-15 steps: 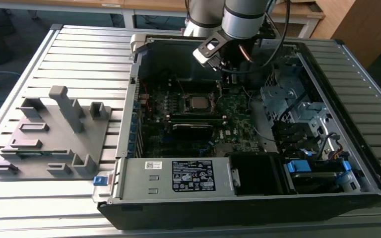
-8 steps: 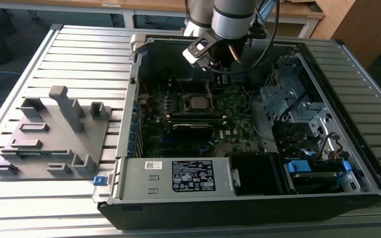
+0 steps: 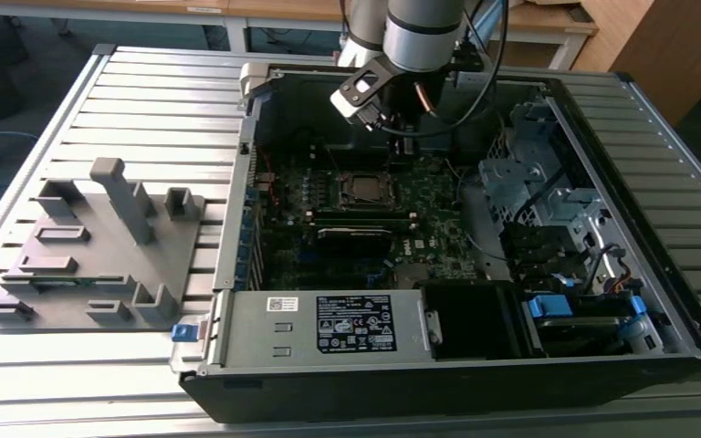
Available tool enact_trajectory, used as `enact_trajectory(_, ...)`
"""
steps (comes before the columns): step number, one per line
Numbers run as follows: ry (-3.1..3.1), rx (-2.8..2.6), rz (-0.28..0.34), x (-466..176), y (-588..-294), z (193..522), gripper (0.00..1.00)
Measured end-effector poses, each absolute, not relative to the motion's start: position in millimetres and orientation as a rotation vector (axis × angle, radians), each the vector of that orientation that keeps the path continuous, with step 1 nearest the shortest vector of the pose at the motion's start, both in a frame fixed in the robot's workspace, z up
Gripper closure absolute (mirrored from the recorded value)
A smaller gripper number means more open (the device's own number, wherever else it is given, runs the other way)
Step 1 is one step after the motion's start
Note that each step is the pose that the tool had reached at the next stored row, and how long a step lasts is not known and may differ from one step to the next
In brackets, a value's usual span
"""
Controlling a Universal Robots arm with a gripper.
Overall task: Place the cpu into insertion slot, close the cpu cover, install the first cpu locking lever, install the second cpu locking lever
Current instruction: 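Close the cpu cover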
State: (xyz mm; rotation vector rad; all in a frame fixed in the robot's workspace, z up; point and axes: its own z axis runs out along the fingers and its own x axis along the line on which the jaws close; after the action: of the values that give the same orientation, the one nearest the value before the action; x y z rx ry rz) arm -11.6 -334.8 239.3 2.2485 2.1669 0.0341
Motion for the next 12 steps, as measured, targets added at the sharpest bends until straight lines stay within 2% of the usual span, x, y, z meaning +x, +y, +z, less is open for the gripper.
enact_trajectory(5,2.179,2.261,0.006,-11.6,-334.8,238.9,0.9)
enact_trajectory(12,2.179,2.261,0.006,-13.3,-334.8,237.9,0.9)
